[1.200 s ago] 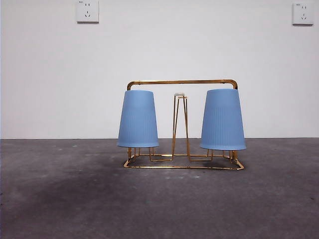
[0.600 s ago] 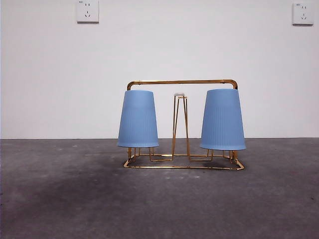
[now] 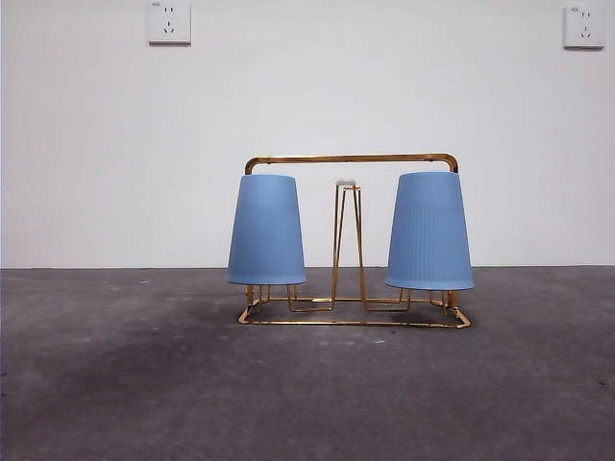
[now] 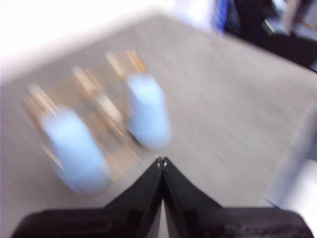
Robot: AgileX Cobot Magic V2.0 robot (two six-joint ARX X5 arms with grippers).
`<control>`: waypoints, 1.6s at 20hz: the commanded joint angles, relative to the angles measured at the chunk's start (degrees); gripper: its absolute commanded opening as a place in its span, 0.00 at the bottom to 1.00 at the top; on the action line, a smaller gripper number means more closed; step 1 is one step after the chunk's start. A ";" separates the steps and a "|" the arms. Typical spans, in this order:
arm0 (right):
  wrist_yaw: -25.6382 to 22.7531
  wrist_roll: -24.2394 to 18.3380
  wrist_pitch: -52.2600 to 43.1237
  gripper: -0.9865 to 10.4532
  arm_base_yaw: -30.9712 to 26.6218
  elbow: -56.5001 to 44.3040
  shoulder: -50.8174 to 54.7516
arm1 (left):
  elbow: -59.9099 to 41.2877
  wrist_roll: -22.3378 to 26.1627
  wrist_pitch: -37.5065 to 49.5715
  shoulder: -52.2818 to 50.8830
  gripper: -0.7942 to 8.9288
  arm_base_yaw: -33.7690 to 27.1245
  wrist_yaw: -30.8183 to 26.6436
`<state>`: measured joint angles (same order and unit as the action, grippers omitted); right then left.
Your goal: Pick up cup 1,put cup 1 in the cup rack,pick up cup 2,put cup 2 in the cup rack
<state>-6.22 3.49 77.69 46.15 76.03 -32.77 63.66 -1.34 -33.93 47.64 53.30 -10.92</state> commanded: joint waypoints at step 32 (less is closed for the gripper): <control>-0.24 0.63 1.20 0.09 0.02 -0.15 -0.07 | -63.23 1.57 24.74 -47.43 0.08 -55.25 17.07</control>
<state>-6.22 3.51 77.69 46.15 76.03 -32.84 1.04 0.82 -9.72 0.34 -1.74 5.76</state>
